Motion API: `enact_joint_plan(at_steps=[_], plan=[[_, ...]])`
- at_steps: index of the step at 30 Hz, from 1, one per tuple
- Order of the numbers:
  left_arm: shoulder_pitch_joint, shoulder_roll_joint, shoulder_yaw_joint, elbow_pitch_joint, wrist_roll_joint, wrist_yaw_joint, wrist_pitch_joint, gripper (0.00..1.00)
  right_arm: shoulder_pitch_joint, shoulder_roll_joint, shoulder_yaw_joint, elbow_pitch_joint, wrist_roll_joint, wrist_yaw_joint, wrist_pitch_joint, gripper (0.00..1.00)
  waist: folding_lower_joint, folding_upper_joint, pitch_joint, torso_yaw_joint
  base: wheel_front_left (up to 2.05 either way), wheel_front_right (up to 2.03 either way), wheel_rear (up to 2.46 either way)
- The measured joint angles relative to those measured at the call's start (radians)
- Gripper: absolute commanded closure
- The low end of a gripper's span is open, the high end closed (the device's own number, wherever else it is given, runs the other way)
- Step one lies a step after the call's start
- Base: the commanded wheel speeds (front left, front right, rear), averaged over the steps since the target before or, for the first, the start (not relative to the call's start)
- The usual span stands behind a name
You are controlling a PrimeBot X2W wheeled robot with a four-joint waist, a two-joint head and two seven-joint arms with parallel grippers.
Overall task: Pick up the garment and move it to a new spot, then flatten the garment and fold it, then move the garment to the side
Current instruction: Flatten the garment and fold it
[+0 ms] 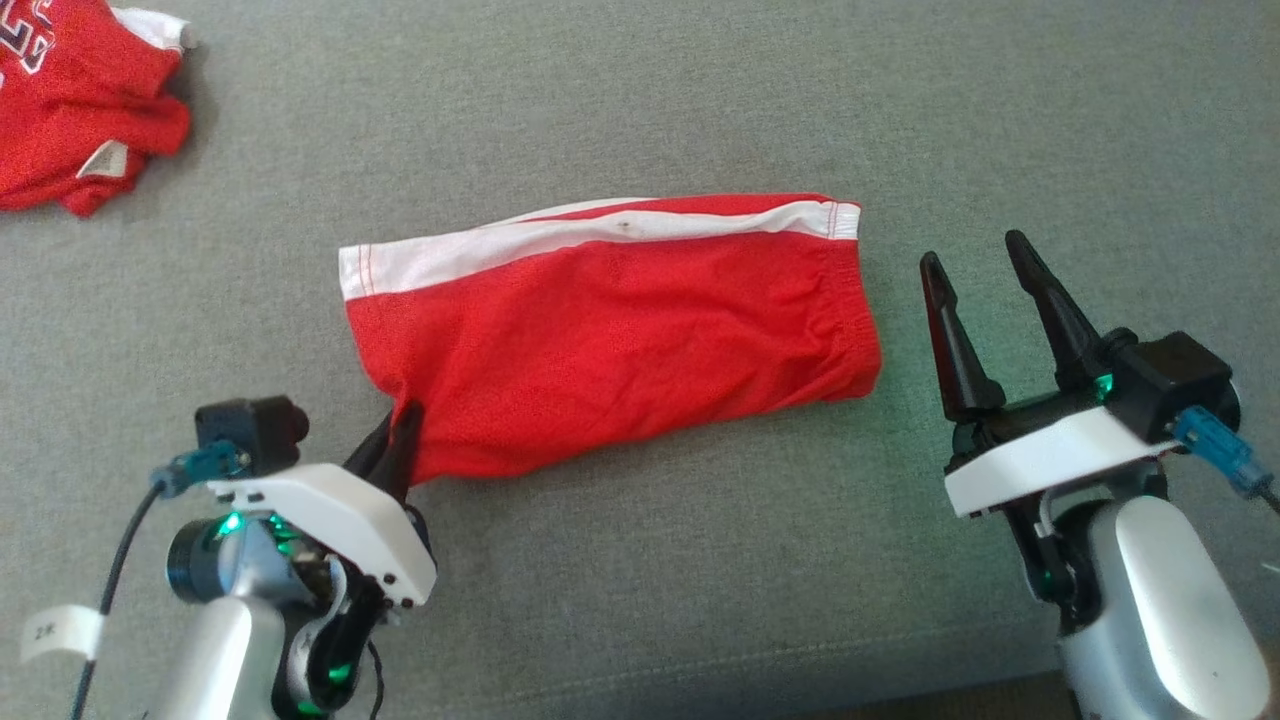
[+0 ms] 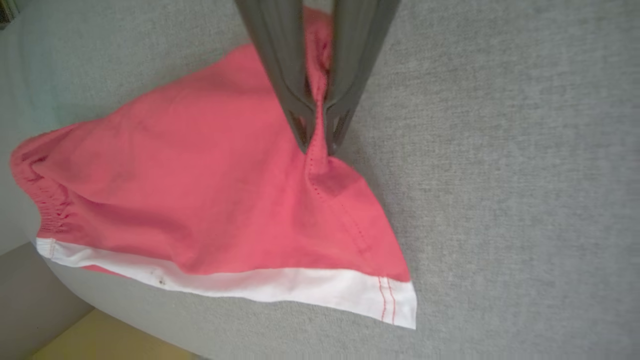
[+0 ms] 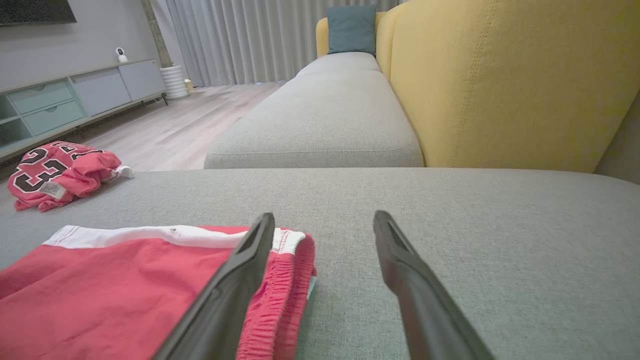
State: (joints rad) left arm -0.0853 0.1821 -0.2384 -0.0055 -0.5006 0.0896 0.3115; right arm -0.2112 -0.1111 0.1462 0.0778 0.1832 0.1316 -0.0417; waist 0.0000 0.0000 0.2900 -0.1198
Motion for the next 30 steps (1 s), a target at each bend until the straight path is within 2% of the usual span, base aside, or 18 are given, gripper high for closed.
enact_joint_plan(at_steps=[1, 2, 3, 4, 7, 13, 19, 25, 30], plan=[[0.000, -0.001, 0.000, 0.003, 0.004, 0.000, -0.008, 0.93, 0.000, -0.001, 0.000, 0.000, 0.000, 0.000, 0.003, 0.00, 0.0000, 0.0000, -0.001, 0.001, 0.00, 0.00, 0.00], [0.000, -0.003, -0.002, 0.009, 0.007, 0.000, -0.017, 0.65, 0.000, -0.003, -0.001, 0.000, 0.000, 0.000, 0.010, 0.00, 0.0000, 0.0000, -0.002, 0.002, 0.00, 0.00, 0.00], [0.000, -0.005, -0.004, 0.013, 0.011, 0.000, -0.031, 0.21, 0.000, -0.006, -0.001, 0.000, 0.000, 0.000, 0.013, 0.00, 0.0000, 0.0000, -0.004, 0.003, 0.00, 0.00, 0.00], [0.000, -0.006, -0.005, 0.016, 0.018, 0.000, -0.048, 0.00, 0.000, -0.008, -0.002, 0.000, 0.000, 0.000, 0.016, 0.00, 0.0000, 0.0000, -0.006, 0.004, 0.00, 0.00, 0.00], [-0.001, -0.010, -0.006, 0.026, 0.037, -0.002, -0.114, 0.00, 0.000, -0.018, -0.011, 0.004, 0.000, 0.000, 0.025, 0.00, 0.0000, 0.0000, -0.018, 0.007, 0.00, 0.00, 0.00], [-0.003, -0.020, -0.006, 0.027, 0.114, 0.005, -0.309, 0.00, 0.000, -0.026, -0.023, 0.034, -0.009, 0.000, 0.062, 0.00, 0.0000, 0.0000, -0.064, 0.014, 0.00, 0.00, 0.00], [0.024, -0.043, -0.003, 0.038, 0.146, 0.027, -0.462, 0.00, 0.008, -0.053, -0.021, 0.074, -0.005, 0.000, 0.164, 0.00, 0.0000, 0.0000, -0.136, 0.030, 0.00, 0.00, 0.00], [0.141, -0.067, 0.010, 0.064, 0.129, 0.059, -0.519, 0.00, 0.013, -0.080, 0.018, 0.157, 0.081, 0.000, 0.322, 0.00, -0.0001, 0.0000, -0.208, 0.061, 0.00, 0.00, 0.00], [0.146, -0.072, 0.011, 0.067, 0.128, 0.060, -0.535, 0.00, -0.056, -0.092, 0.048, 0.250, 0.142, 0.000, 0.410, 0.00, 0.0000, 0.0000, -0.217, 0.095, 0.00, 0.00, 0.00]])
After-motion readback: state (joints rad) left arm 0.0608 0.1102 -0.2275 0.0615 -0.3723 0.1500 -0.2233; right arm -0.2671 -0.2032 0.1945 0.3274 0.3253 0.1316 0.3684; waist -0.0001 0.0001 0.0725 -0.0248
